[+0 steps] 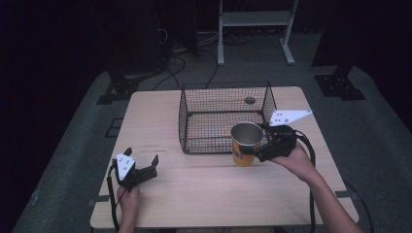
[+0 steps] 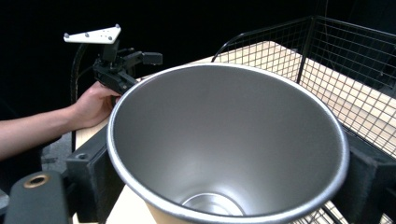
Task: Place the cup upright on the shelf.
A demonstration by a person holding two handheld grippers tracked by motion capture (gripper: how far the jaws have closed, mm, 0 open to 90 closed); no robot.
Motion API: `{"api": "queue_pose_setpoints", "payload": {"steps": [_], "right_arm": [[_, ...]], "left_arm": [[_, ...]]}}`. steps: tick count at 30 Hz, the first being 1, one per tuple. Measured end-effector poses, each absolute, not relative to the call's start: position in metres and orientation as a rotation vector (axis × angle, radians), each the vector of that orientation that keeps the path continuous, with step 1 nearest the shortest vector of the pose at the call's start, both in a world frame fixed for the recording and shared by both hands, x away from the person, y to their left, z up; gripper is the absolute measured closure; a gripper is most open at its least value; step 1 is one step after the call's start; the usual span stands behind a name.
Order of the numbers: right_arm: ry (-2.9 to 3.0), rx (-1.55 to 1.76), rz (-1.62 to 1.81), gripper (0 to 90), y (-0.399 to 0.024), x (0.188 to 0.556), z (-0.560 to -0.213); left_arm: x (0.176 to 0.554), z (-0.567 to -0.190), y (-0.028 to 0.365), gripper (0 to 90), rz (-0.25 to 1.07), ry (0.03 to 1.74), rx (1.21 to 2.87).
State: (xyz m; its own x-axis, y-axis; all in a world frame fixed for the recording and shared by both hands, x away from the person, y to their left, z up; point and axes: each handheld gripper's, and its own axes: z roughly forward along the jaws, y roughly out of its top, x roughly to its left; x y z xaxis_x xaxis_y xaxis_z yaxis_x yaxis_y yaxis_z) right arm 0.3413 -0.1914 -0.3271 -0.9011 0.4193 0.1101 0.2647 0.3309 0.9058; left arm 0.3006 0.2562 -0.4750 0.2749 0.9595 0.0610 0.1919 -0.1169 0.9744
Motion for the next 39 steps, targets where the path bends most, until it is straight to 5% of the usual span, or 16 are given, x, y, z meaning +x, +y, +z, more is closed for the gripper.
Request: {"api": "queue_pose_setpoints", "payload": {"steps": [39], "right_arm": [[2.494, 0.652, 1.584, 11.2, -0.165, 0.421, -0.291]], "left_arm": [[0.301, -0.475, 0.256, 0.0, 0.96, 1.107, 1.544]]}}
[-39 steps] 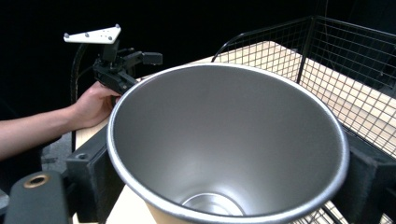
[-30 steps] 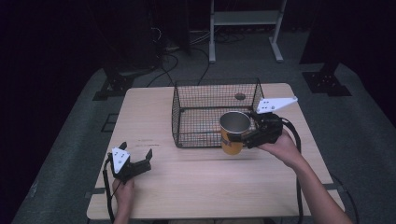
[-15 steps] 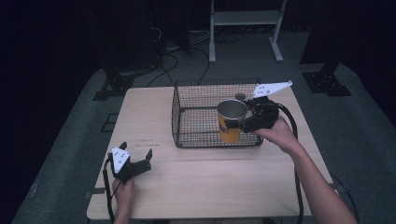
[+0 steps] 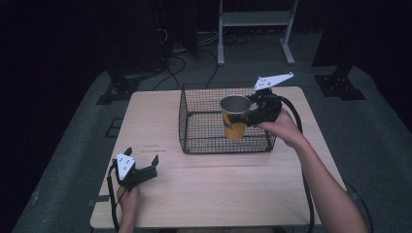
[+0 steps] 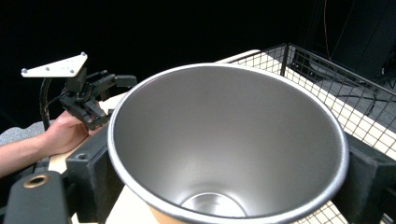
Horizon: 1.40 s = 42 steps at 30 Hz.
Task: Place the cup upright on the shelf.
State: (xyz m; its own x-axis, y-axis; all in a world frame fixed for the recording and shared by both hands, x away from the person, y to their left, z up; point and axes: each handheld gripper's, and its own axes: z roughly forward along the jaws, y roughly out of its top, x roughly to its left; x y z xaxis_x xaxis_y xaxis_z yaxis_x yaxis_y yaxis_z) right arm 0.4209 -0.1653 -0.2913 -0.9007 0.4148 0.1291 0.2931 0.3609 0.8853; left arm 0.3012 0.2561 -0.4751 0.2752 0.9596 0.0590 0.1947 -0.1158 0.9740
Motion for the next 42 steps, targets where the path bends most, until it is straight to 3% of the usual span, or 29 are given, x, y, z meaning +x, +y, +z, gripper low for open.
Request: {"api": "queue_pose_setpoints", "payload": {"steps": [25, 42], "right_arm": [[2.479, 0.74, 1.524, 11.1, -0.131, 0.483, -0.313], [2.464, 0.802, 1.545, 11.1, -0.119, 0.513, -0.346]], "left_arm": [[0.301, -0.475, 0.256, 0.0, 0.959, 1.104, 1.542], [0.301, -0.475, 0.257, 0.0, 0.958, 1.104, 1.539]]}}
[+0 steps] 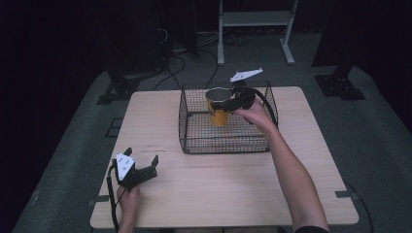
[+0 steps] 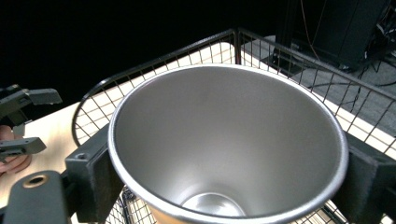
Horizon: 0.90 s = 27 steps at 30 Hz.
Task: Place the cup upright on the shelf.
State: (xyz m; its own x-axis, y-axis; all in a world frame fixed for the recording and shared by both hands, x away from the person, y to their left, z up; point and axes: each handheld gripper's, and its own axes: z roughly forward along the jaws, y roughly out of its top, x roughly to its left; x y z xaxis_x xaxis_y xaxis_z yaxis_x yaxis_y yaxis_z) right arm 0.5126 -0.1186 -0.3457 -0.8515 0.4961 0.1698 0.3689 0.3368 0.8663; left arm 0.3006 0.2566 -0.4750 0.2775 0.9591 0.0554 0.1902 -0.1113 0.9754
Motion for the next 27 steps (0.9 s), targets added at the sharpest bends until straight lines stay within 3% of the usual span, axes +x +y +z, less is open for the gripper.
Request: {"api": "queue_pose_setpoints", "payload": {"steps": [27], "right_arm": [[2.582, 0.856, 1.378, 11.1, -0.114, 0.536, -0.374]], "left_arm": [[0.3, -0.475, 0.257, 0.0, 0.957, 1.104, 1.534]]}}
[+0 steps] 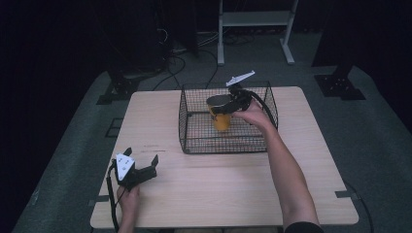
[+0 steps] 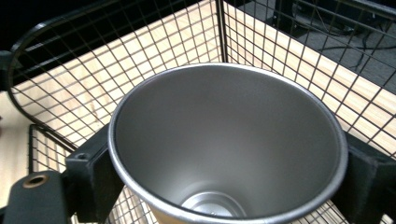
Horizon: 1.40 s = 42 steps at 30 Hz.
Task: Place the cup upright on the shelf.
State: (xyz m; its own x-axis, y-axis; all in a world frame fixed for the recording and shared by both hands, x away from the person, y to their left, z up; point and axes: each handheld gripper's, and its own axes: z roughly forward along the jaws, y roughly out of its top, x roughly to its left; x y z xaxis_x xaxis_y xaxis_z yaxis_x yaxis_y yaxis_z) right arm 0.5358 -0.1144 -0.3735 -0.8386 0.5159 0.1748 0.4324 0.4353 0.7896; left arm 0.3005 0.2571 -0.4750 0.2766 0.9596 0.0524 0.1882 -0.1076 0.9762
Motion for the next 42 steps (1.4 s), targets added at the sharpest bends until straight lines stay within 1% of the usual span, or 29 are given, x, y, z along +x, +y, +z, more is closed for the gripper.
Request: {"api": "queue_pose_setpoints", "payload": {"steps": [24, 34, 42], "right_arm": [[2.62, 0.793, 1.209, 10.8, -0.107, 0.536, -0.397], [2.615, 0.745, 1.169, 10.3, -0.108, 0.531, -0.396], [2.616, 0.721, 1.15, 7.7, -0.104, 0.527, -0.396]], "left_arm": [[0.3, -0.475, 0.257, 0.0, 0.955, 1.104, 1.533], [0.3, -0.475, 0.257, 0.0, 0.956, 1.102, 1.534], [0.3, -0.475, 0.257, 0.0, 0.956, 1.102, 1.535]]}}
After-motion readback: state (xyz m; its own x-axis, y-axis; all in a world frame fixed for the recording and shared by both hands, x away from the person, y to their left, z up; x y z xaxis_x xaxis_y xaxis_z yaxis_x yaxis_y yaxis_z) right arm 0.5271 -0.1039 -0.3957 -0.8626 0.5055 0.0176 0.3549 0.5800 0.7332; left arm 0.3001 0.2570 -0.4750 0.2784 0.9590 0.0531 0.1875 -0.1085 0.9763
